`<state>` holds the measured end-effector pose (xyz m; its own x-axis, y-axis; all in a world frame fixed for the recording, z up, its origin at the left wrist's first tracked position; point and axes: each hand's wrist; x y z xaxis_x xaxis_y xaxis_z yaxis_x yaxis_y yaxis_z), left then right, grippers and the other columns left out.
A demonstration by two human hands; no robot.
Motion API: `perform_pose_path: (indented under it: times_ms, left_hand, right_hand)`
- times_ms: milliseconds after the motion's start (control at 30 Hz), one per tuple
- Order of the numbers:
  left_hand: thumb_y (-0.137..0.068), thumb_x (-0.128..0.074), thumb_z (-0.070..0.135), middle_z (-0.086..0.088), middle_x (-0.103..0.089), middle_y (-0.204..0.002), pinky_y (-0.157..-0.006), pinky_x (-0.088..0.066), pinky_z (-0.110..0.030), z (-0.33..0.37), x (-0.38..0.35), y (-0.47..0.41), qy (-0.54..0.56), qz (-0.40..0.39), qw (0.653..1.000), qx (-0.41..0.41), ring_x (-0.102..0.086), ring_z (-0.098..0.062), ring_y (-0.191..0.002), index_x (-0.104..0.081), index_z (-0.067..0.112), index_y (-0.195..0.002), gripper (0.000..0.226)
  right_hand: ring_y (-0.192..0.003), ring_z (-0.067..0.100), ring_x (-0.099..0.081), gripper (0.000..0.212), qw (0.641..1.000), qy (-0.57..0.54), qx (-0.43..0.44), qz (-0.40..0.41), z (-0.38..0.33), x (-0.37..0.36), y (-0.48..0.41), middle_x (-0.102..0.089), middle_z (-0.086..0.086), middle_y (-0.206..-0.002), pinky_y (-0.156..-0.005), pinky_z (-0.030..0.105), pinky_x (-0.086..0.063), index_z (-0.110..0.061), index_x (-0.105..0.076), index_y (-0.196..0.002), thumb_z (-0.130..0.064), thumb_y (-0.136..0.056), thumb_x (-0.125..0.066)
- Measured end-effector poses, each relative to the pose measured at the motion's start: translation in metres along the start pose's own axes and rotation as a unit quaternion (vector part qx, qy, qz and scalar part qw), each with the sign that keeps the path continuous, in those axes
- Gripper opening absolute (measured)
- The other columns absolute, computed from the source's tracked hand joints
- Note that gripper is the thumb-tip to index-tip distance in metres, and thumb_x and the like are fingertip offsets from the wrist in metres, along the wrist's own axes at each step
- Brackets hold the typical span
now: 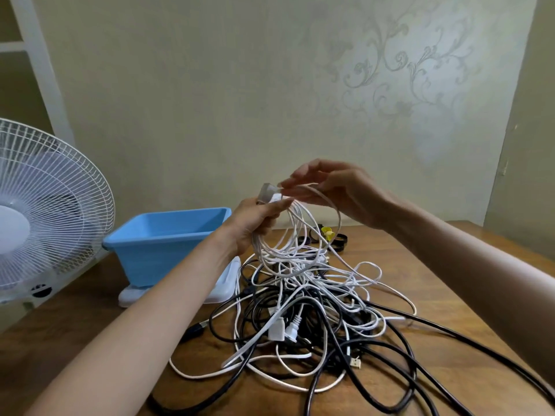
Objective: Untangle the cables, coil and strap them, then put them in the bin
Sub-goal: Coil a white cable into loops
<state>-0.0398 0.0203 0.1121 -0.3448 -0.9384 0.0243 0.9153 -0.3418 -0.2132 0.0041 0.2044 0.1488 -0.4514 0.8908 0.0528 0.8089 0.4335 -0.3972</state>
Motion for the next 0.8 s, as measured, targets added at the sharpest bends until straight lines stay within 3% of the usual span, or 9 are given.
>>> perform_pose_path:
  times_ms: [67,167,267,333,400,467,533,667,800]
  left_hand:
    - [-0.092,-0.052,0.003,0.012,-0.034,-0.044,-0.032,-0.018,-0.01,0.0,0.002,-0.004,0.079,-0.008,0.996,0.036,-0.024,0.0,-0.034,-0.05,0.015,-0.07,0.025]
    - [-0.095,-0.039,0.006,0.009,-0.034,-0.045,-0.03,-0.016,-0.009,0.0,0.003,-0.009,0.179,-0.01,0.981,0.067,-0.024,-0.001,-0.033,-0.047,0.013,-0.073,0.025]
    - [-0.097,-0.049,0.029,0.007,-0.044,-0.051,-0.03,-0.021,-0.011,-0.004,0.001,-0.014,0.141,0.02,0.988,0.058,-0.028,-0.001,-0.035,-0.045,0.015,-0.072,0.029]
    - [-0.085,-0.055,0.055,0.005,-0.044,-0.058,-0.031,-0.021,-0.011,-0.006,-0.001,-0.013,0.099,0.0,0.994,0.049,-0.026,-0.001,-0.037,-0.044,0.016,-0.071,0.042]
    - [-0.056,-0.063,0.076,0.005,-0.04,-0.066,-0.034,-0.023,-0.011,-0.005,-0.005,-0.009,0.076,-0.055,0.995,0.022,-0.024,-0.001,-0.042,-0.05,0.015,-0.08,0.067]
    - [-0.037,-0.068,0.081,0.003,-0.043,-0.08,-0.039,-0.026,-0.01,-0.005,-0.006,-0.004,0.083,-0.093,0.992,-0.011,-0.024,-0.001,-0.048,-0.06,0.018,-0.099,0.089]
    - [-0.034,-0.069,0.082,-0.003,-0.043,-0.091,-0.045,-0.024,-0.011,-0.006,-0.002,-0.001,0.05,-0.113,0.991,-0.044,-0.026,-0.002,-0.055,-0.064,0.023,-0.109,0.096]
    - [-0.043,-0.071,0.08,-0.005,-0.055,-0.101,-0.065,-0.032,-0.023,-0.004,0.003,0.001,-0.018,-0.095,0.994,-0.041,-0.046,-0.012,-0.076,-0.07,0.021,-0.109,0.088]
    - [-0.054,-0.074,0.063,0.01,-0.05,-0.059,-0.05,-0.025,-0.017,-0.003,0.003,0.004,0.002,-0.026,1.0,-0.01,-0.038,-0.001,-0.048,-0.062,0.02,-0.078,0.05]
  right_hand:
    - [-0.113,0.029,-0.062,0.039,0.986,0.162,0.034,-0.007,0.0,0.0,0.002,-0.064,0.023,-0.119,-0.102,0.037,-0.048,0.002,-0.062,-0.103,0.02,-0.086,-0.033]
    - [-0.105,0.016,-0.067,0.033,0.906,0.407,0.117,0.006,-0.002,-0.005,0.002,-0.07,0.009,-0.112,-0.096,0.032,-0.051,-0.009,-0.072,-0.097,0.014,-0.088,-0.05]
    - [-0.088,0.019,-0.071,0.021,0.793,0.581,0.185,0.012,0.003,-0.008,-0.004,-0.074,0.008,-0.096,-0.082,0.038,-0.055,-0.006,-0.075,-0.092,0.007,-0.081,-0.064]
    - [-0.08,0.023,-0.071,0.017,0.777,0.593,0.209,0.038,0.008,-0.01,-0.007,-0.074,0.011,-0.085,-0.074,0.037,-0.056,-0.004,-0.074,-0.088,0.006,-0.078,-0.065]
    - [-0.077,0.025,-0.071,0.014,0.825,0.521,0.204,0.076,0.009,-0.012,-0.008,-0.074,0.01,-0.081,-0.07,0.032,-0.056,-0.01,-0.072,-0.08,0.002,-0.078,-0.066]
    - [-0.08,0.025,-0.071,0.015,0.927,0.337,0.15,0.064,0.008,-0.014,-0.008,-0.073,0.011,-0.085,-0.073,0.032,-0.058,-0.014,-0.069,-0.074,0.001,-0.077,-0.072]
    - [-0.078,0.023,-0.07,0.01,0.988,0.131,0.082,0.029,0.008,-0.015,-0.006,-0.071,0.012,-0.083,-0.076,0.03,-0.059,-0.007,-0.067,-0.072,0.002,-0.073,-0.071]
    - [-0.081,0.022,-0.071,0.017,0.999,-0.026,-0.031,-0.022,0.007,-0.009,0.0,-0.072,0.013,-0.082,-0.084,0.029,-0.057,-0.002,-0.065,-0.085,0.003,-0.085,-0.048]
    - [-0.082,0.018,-0.07,0.018,0.997,-0.03,-0.072,-0.014,0.01,-0.002,0.002,-0.068,0.012,-0.095,-0.075,0.025,-0.058,0.001,-0.058,-0.098,0.006,-0.083,-0.05]
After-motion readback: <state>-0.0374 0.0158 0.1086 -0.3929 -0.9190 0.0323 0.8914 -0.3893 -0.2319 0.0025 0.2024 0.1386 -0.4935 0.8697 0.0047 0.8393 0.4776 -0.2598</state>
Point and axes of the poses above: each hand's wrist, its own y-axis away from the middle knuckle, its own x-axis out of the back of the hand, z = x × y
